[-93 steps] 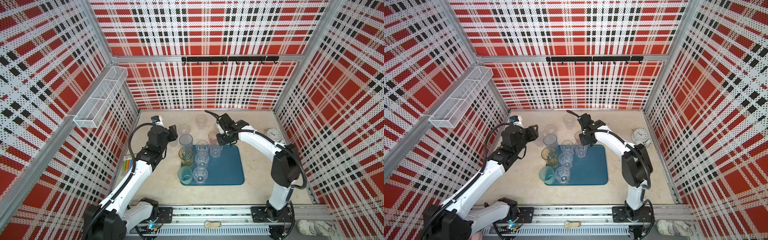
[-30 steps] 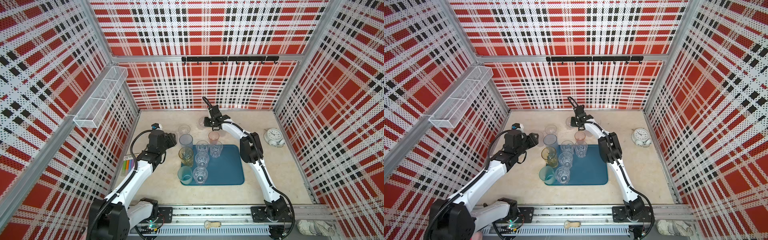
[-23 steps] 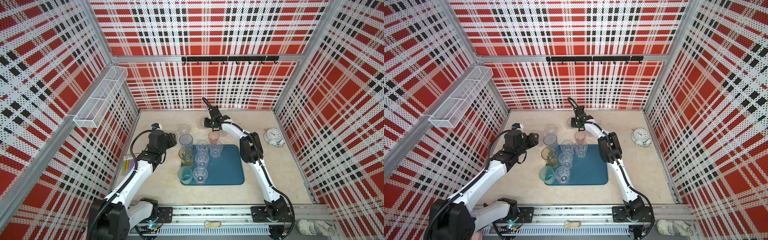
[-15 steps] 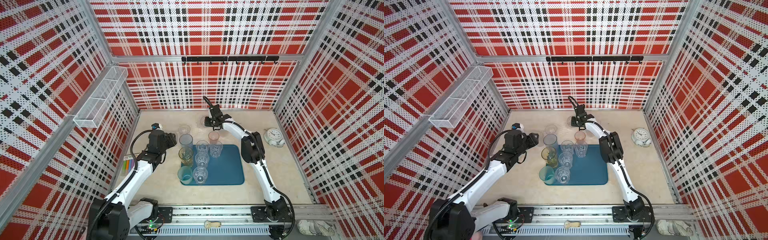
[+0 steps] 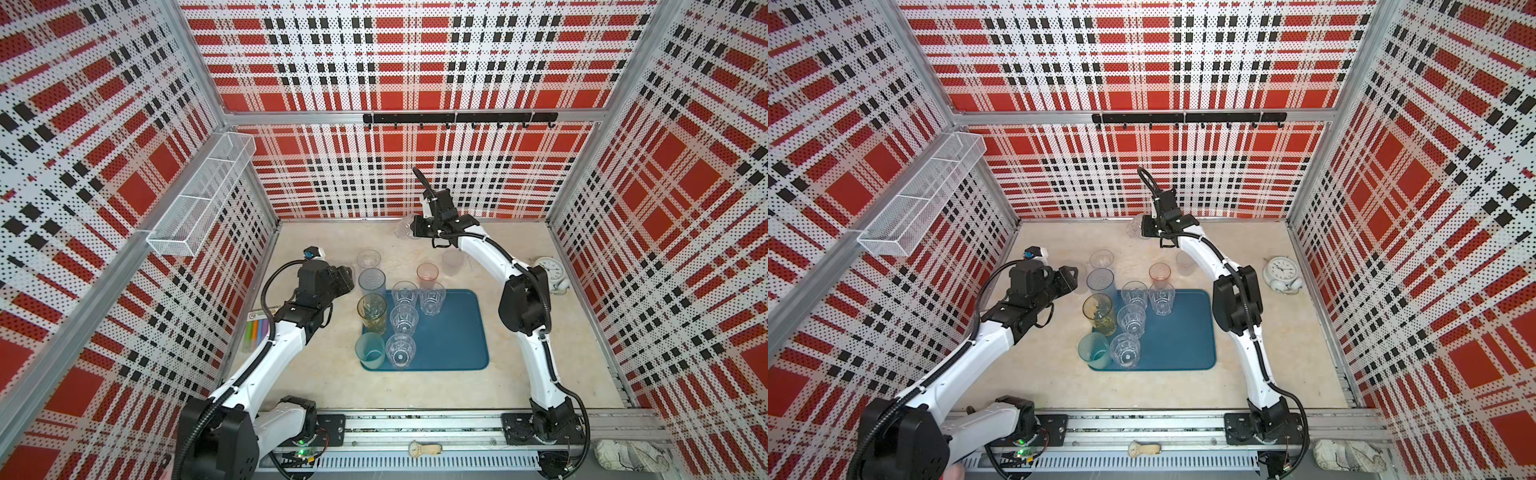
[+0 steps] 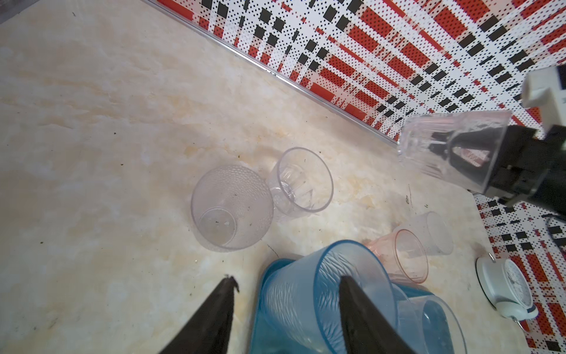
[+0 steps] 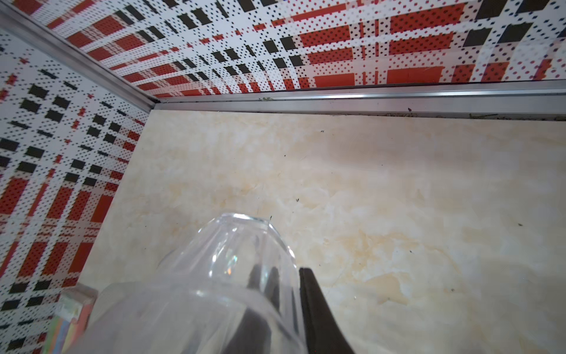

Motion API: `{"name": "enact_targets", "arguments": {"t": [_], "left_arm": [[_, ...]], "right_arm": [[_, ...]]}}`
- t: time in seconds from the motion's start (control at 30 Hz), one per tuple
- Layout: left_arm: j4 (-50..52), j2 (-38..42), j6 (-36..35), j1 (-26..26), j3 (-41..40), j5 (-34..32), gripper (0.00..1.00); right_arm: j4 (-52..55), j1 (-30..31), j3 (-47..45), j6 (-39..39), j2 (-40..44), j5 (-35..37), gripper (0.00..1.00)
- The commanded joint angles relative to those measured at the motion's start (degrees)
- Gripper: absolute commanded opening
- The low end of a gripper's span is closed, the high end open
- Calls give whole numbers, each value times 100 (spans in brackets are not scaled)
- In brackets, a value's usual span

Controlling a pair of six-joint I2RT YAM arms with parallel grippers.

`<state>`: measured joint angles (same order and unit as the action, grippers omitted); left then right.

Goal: Place the glasses into the tray
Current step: Pick up the glass from the top-center of the table, then place the glass on the tray.

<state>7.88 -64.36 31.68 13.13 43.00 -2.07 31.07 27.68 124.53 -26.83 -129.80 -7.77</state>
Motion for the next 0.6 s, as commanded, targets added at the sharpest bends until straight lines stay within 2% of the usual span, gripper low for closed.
{"name": "enact_targets", "arguments": {"t": [0.0, 0.27, 0.43, 0.57], "left_arm": [[-120, 237, -72, 232, 36, -298, 58], [-158, 543, -314, 1087, 433, -1274, 58], [-658, 693, -322, 1754, 416, -1677, 58], [-1209, 648, -213, 2204, 258, -1730, 58]], "right_arm": [[195, 32, -313, 360, 886, 30, 10], [681, 28, -2299, 780, 2739, 602, 8], [835, 33, -3737, 330, 4021, 984, 7], [1112, 262, -4463, 3, 4549, 1018, 7]]}}
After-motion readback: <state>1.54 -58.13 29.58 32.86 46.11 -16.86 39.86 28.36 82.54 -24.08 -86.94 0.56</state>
